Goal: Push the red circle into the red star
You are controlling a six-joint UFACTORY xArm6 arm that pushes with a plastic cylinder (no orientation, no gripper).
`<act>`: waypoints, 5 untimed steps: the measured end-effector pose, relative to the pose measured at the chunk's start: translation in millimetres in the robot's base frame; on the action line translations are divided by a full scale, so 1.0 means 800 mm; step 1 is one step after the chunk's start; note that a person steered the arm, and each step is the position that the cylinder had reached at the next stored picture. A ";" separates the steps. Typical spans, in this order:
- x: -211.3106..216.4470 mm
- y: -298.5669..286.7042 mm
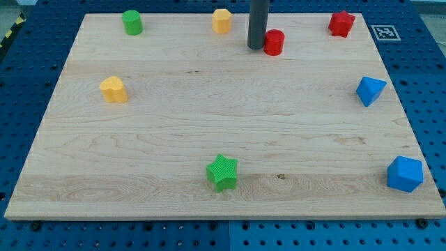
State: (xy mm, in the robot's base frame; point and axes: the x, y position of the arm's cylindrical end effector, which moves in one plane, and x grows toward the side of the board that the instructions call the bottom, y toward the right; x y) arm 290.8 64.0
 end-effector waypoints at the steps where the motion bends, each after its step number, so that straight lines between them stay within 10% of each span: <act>1: 0.000 0.023; 5: 0.000 0.154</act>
State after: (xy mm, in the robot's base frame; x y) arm 290.9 187.1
